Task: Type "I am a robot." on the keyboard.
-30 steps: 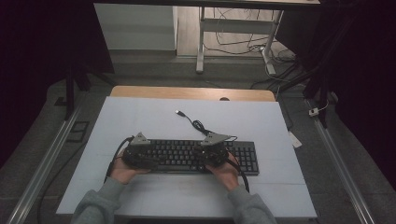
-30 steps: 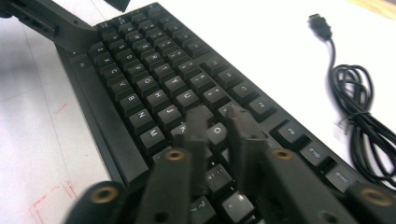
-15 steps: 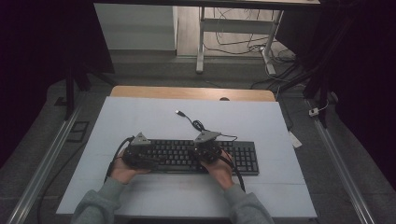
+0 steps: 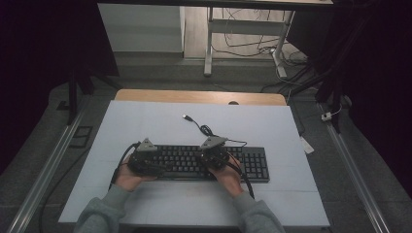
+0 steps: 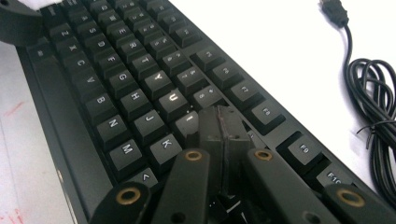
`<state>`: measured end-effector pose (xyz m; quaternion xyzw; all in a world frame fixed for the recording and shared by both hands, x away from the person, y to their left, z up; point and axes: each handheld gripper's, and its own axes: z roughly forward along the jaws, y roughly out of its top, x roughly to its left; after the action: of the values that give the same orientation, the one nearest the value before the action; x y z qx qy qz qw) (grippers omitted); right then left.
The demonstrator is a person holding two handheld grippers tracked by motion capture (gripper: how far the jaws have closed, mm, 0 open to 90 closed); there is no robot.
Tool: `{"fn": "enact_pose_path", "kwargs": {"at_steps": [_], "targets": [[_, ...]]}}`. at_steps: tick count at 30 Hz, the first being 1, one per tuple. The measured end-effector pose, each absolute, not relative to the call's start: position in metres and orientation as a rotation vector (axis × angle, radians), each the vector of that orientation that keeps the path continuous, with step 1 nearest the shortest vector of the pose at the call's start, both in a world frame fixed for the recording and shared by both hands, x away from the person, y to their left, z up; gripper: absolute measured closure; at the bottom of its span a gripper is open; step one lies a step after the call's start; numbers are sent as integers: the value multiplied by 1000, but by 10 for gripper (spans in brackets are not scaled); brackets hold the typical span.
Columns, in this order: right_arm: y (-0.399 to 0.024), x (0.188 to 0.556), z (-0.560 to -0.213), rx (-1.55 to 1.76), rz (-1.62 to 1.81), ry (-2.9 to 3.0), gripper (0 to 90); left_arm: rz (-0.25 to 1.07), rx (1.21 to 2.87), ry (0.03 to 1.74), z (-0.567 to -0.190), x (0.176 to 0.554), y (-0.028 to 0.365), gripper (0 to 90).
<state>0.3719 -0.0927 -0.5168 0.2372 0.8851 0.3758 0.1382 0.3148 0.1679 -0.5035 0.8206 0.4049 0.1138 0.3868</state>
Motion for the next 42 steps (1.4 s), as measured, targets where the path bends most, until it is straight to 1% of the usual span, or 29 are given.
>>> {"fn": "enact_pose_path", "kwargs": {"at_steps": [12, 14, 20, 27, 34, 42], "targets": [[-103, 367, -508, 713, 1185, 2520, 893, 292, 2084, 1031, -503, 315, 169, 255], [-106, 366, -506, 715, 1201, 2516, 853, 292, 2082, 1030, -503, 315, 169, 256], [-118, 360, -502, 730, 1208, 2491, 698, 292, 2081, 1030, -503, 315, 170, 257], [-139, 354, -500, 737, 1244, 2497, 596, 292, 2071, 1044, -503, 316, 172, 260], [-151, 349, -499, 735, 1252, 2501, 525, 292, 2069, 1052, -504, 317, 174, 264], [-151, 349, -500, 728, 1259, 2499, 516, 298, 2064, 1063, -504, 318, 175, 287]]}}
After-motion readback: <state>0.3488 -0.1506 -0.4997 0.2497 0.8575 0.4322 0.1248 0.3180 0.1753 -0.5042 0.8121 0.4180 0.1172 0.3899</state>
